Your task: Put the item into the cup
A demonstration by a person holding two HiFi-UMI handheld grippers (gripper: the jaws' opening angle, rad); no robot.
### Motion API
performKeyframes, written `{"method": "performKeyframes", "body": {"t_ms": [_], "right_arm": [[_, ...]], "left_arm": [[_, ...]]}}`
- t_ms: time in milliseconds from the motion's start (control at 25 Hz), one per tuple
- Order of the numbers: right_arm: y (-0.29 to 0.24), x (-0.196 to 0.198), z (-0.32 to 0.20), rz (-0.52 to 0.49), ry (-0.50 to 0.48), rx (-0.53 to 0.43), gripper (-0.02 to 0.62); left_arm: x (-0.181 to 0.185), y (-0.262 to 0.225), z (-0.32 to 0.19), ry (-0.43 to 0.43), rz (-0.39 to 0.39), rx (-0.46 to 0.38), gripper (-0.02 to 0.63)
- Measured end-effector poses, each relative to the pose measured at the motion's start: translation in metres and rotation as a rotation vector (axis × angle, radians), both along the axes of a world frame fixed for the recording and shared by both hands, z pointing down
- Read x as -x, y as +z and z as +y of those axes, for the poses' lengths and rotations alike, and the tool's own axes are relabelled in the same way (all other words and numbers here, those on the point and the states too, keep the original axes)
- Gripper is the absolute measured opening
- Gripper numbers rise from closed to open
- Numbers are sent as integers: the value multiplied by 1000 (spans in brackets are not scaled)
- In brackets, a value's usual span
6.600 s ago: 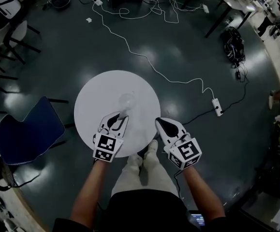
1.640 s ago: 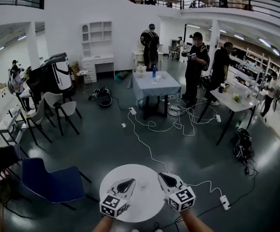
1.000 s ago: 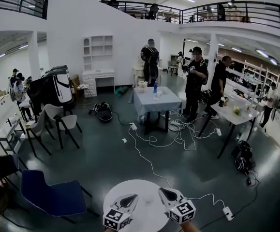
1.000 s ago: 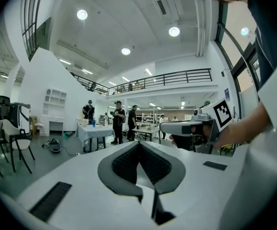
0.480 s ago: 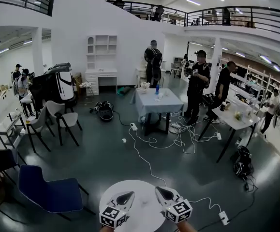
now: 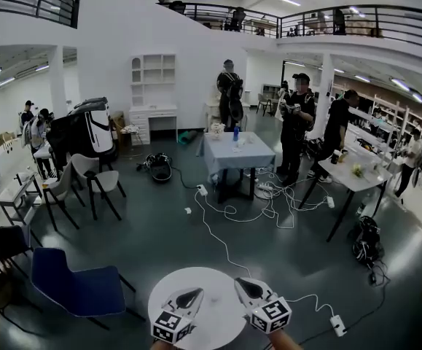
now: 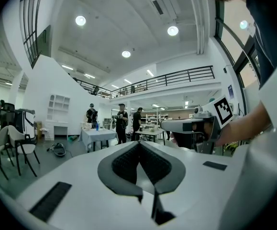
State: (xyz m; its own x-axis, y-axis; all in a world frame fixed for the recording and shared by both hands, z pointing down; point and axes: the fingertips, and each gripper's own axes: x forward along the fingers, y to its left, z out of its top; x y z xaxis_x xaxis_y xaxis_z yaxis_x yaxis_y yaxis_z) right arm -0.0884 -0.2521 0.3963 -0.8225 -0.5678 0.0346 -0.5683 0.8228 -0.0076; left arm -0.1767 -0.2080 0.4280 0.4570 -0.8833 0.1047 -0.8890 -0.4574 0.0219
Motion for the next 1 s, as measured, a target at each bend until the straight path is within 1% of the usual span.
{"method": "performKeyframes", "body": {"t_ms": [120,280,560,840,1000], "right_arm": [[-4,-7,16,-1,-12,-6,17],[0,-22,36,-2,-17,-4,17],[4,-56,76,4,-37,-6,17],[7,-99,109,5,-35,3,17],[8,-129,128,-3,-31,8,17]], "left_arm": [[-9,-4,15,-7,-19,-3,16],[-20,-9,32,-18,-23,-28,16],[-61,-12,68,-18,-21,-31,16],[-100,-18,104,-24,-15,-24,15],[-129,-16,125,-23,-22,-16,17]]}}
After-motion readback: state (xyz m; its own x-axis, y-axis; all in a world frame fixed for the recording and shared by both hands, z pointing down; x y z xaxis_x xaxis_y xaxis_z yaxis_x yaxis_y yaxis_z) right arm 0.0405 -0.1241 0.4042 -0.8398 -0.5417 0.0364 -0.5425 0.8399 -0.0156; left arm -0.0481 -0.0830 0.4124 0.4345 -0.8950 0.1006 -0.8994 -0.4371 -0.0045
